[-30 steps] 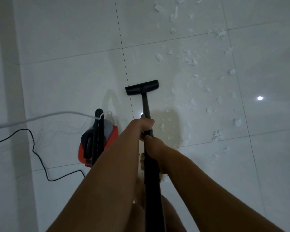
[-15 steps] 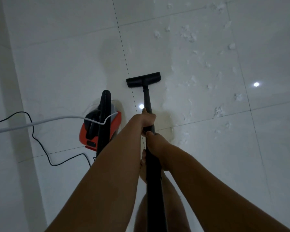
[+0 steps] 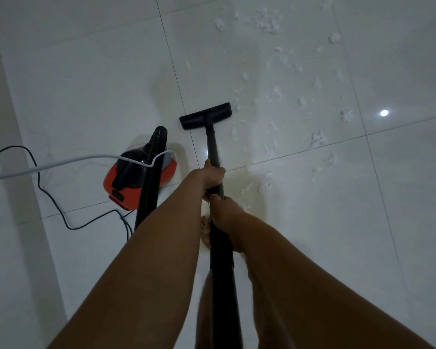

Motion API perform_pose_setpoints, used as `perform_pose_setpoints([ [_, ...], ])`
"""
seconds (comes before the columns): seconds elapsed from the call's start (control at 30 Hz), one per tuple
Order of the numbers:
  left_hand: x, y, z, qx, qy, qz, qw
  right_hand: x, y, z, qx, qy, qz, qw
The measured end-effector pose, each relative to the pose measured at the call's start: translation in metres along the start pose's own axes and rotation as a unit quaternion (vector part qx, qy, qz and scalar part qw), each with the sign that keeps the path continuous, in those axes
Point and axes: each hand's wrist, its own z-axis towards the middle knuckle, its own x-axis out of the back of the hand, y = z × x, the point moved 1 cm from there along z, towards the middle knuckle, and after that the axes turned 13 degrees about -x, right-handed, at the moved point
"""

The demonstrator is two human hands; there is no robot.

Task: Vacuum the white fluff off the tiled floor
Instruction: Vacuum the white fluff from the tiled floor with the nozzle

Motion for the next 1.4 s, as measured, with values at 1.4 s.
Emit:
perform_pose_setpoints([
  [1.4,-0.120,-0.175,-0.083,-0.011,0.053,-0.007,0.998,0.035,0.218,-0.005,-0.014,-0.016,-0.040,0.999],
])
